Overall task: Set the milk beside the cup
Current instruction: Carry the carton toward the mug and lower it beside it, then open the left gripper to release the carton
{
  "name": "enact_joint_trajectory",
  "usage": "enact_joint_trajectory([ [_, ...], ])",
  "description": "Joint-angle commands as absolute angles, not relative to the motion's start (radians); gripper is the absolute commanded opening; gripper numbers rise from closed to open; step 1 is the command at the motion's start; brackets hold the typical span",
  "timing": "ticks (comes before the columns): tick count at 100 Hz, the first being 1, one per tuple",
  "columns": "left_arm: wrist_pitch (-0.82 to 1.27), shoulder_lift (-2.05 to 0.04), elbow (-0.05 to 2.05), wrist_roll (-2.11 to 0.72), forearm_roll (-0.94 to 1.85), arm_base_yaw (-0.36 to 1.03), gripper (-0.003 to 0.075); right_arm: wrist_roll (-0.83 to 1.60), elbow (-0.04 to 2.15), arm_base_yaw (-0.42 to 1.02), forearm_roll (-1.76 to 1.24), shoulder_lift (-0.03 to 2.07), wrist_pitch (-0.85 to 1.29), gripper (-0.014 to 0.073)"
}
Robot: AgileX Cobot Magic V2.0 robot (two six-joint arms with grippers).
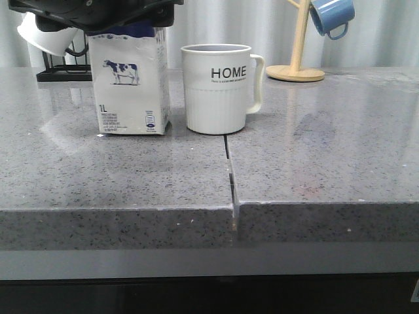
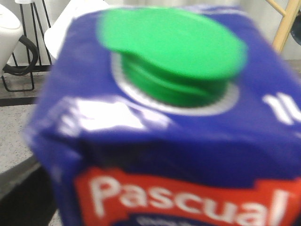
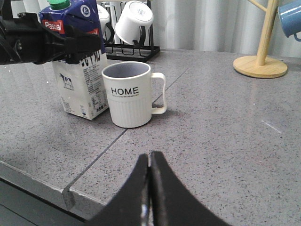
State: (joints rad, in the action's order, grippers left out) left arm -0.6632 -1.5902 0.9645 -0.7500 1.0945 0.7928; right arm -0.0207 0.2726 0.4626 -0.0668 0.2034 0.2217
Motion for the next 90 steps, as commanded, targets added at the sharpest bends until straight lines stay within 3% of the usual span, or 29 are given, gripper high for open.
enact_joint_trajectory([
  [1,-0.716,-1.556,0.997,-0.747,1.057,0.803,0.0680,-0.016,0.298,0.463,-0.060,0.208,0.149,-0.0069],
  [65,-0.821,-1.322,0.755,-0.751,1.086,0.969,0.0645,-0.016,0.298,0.463,-0.060,0.208,0.150,-0.0069],
  [77,-0.817,-1.239,0.715,-0.751,1.091,0.976,0.0594,-0.016,0.298,0.463,-0.060,0.208,0.150,-0.0069],
  [90,-0.758,-1.135,0.682,-0.815,1.089,0.934,0.0446,-0.016,0.298,0.463,-0.060,0.208,0.150,-0.0069],
])
